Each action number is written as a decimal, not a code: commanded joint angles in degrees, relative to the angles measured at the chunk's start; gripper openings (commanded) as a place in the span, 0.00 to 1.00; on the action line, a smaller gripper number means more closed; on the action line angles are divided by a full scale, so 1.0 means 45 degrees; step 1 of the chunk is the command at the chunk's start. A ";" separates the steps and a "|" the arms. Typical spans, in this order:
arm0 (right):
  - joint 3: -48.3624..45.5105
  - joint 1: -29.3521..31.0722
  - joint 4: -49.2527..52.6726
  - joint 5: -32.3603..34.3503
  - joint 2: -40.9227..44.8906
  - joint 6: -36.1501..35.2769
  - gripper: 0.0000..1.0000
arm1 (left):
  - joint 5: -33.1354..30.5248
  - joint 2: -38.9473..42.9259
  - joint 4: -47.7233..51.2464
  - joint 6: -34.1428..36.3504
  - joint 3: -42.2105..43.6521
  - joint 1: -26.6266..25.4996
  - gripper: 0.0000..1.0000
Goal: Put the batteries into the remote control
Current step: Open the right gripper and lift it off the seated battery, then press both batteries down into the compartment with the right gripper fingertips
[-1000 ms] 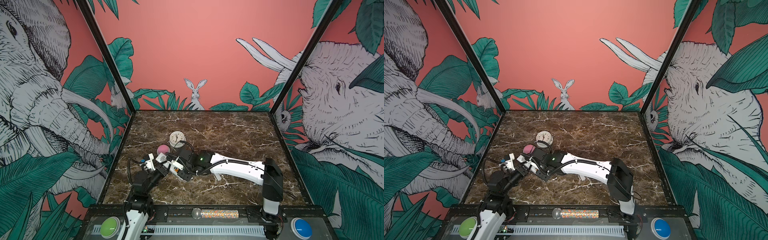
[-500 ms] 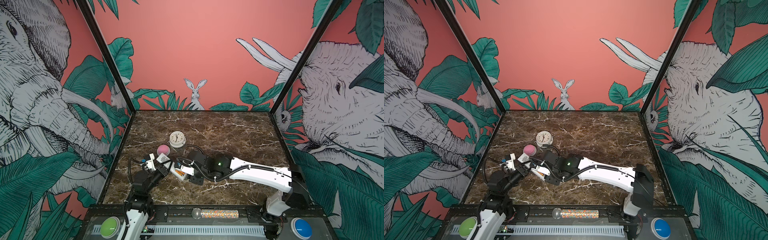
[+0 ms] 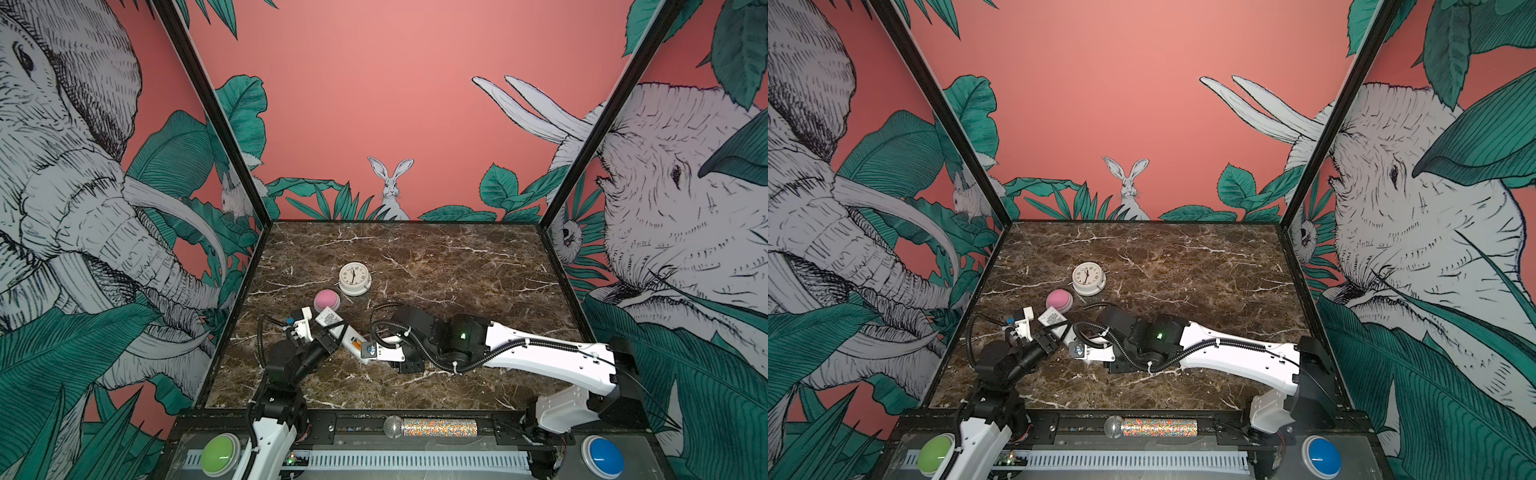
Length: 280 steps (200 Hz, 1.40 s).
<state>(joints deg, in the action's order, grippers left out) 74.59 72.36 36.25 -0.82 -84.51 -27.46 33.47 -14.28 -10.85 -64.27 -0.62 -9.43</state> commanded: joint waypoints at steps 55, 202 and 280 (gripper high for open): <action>0.0917 0.0073 -0.0125 -0.1104 -0.0757 -0.1454 0.31 | 0.1352 0.0091 -0.0828 -0.0200 -0.0194 0.0064 0.00; 0.1531 -0.0054 -0.0252 -0.0883 -0.2724 -0.2205 0.23 | 0.1664 0.0238 -0.0969 -0.0299 -0.0133 0.0065 0.00; 0.1550 -0.0142 -0.0369 -0.0390 -0.2900 -0.2315 0.19 | 0.1643 0.0206 -0.0990 -0.0289 -0.0132 0.0077 0.00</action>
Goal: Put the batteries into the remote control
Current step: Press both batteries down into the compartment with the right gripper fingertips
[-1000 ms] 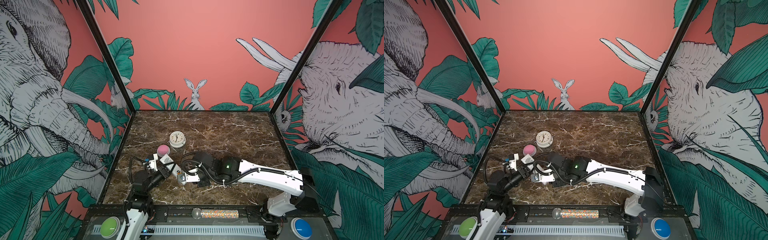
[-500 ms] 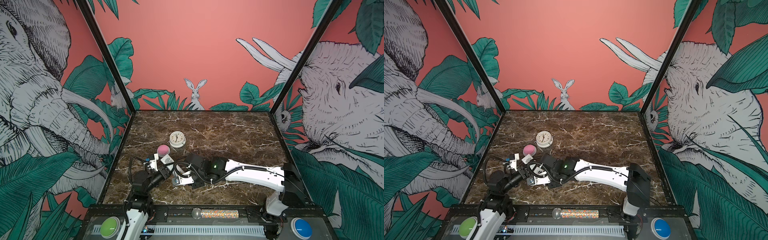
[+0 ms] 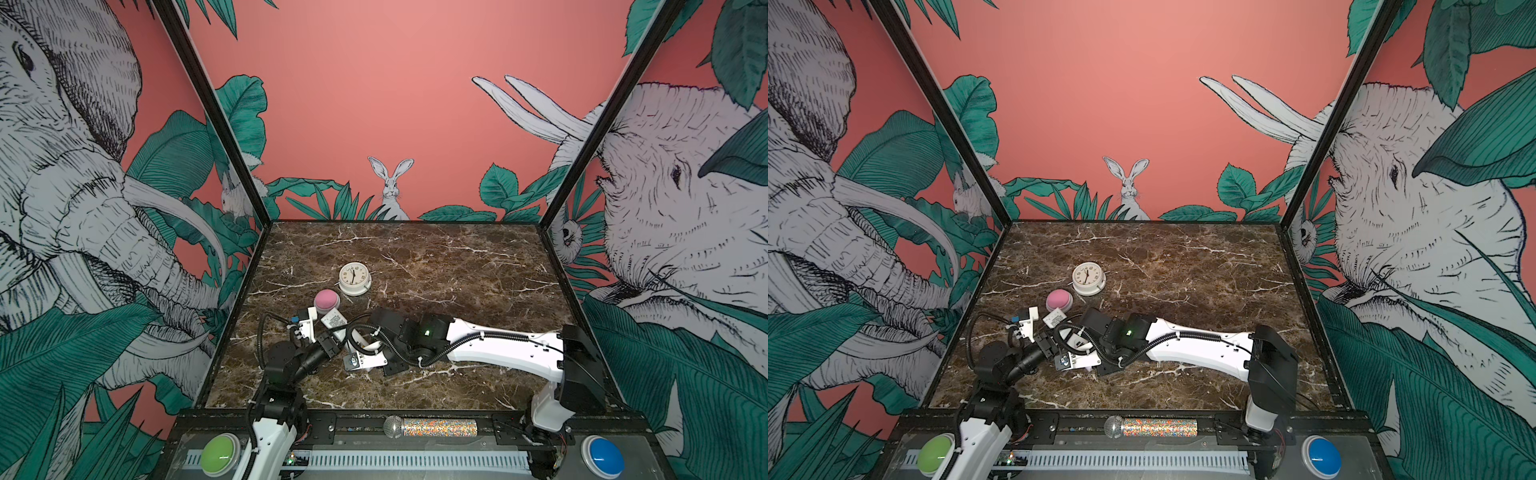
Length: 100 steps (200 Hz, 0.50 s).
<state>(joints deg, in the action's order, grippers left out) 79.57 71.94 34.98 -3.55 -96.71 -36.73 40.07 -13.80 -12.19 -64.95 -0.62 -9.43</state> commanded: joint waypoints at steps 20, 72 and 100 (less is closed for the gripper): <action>0.0442 -0.0048 -0.0165 0.0262 -0.0209 -0.0275 0.19 | 0.0177 0.0095 -0.0701 -0.0132 -0.0135 0.0070 0.00; 0.0482 -0.0069 -0.0280 0.0225 -0.0335 -0.0314 0.18 | 0.0141 0.0093 -0.0691 -0.0113 -0.0112 0.0054 0.00; 0.0521 -0.0087 -0.0382 0.0223 -0.0481 -0.0295 0.16 | 0.0157 0.0040 -0.0731 -0.0097 -0.0111 0.0068 0.00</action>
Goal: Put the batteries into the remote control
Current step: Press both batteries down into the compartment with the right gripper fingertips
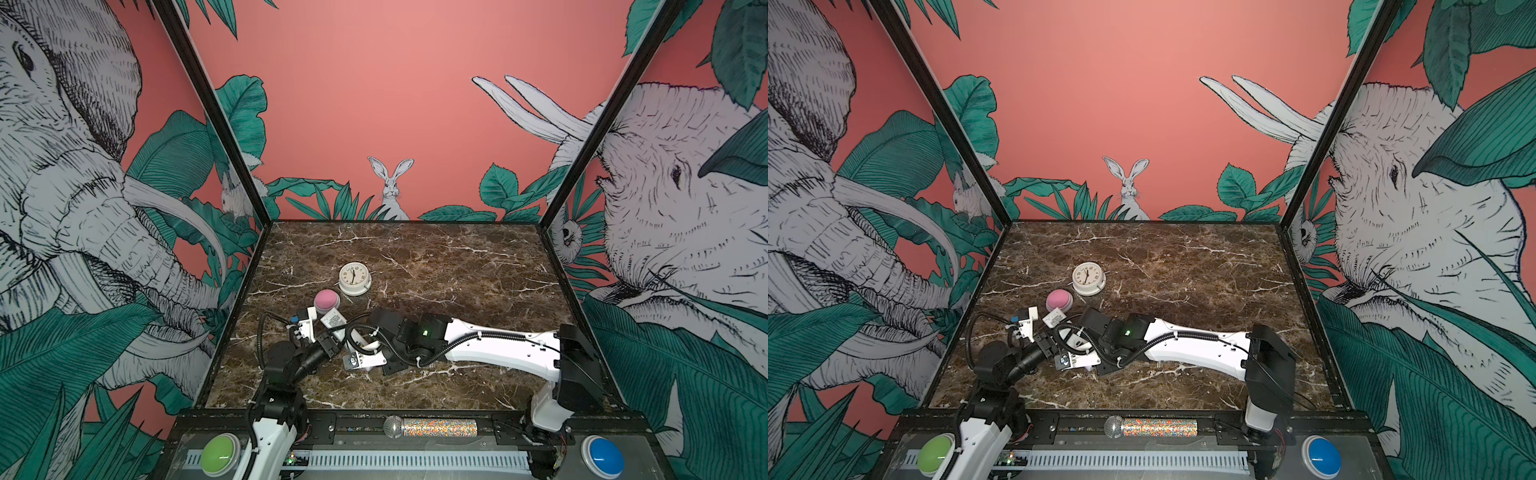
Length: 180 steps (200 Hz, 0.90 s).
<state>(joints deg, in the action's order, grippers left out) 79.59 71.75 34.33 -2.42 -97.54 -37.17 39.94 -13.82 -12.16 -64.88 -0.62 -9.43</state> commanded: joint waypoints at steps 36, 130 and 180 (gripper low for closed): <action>0.0614 -0.0044 -0.0318 0.0012 -0.0470 -0.0198 0.14 | 0.0168 0.0029 -0.0737 -0.0095 -0.0090 0.0075 0.00; 0.1032 -0.0099 -0.0455 0.0282 -0.1037 -0.0083 0.10 | 0.0186 -0.0178 -0.0988 -0.0109 -0.0097 0.0069 0.00; 0.1332 -0.0143 -0.0431 0.0420 -0.1387 0.0075 0.07 | 0.0185 -0.0214 -0.1025 -0.0084 -0.0093 0.0068 0.00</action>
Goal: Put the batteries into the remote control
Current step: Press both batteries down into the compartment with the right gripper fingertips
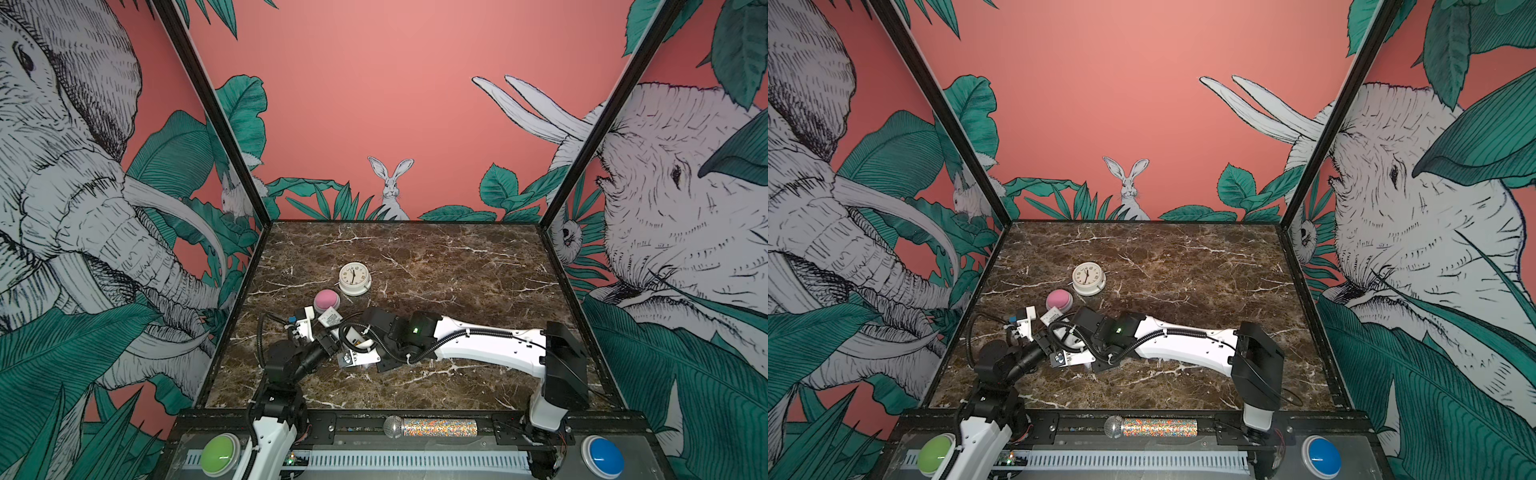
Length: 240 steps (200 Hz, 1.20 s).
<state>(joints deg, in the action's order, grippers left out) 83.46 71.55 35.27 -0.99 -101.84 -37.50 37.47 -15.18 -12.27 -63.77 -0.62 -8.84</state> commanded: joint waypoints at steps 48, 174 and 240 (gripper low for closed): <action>0.0807 -0.0101 -0.0479 0.0231 -0.0804 0.0226 0.02 | 0.0735 0.0085 -0.1007 -0.0336 -0.0086 -0.0052 0.00; 0.1025 -0.0118 -0.0331 0.0544 -0.0840 0.0666 0.00 | 0.0705 0.0221 -0.0811 -0.0247 -0.0054 -0.0068 0.00; 0.0453 -0.0099 -0.0449 0.0749 0.0232 0.0881 0.00 | 0.0628 0.0106 -0.0642 0.0089 -0.0107 -0.0070 0.00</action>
<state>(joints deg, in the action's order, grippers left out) 86.76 71.46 35.83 0.97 -104.09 -34.48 37.23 -15.31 -12.10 -62.96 -0.62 -8.86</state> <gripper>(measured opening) 0.046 0.212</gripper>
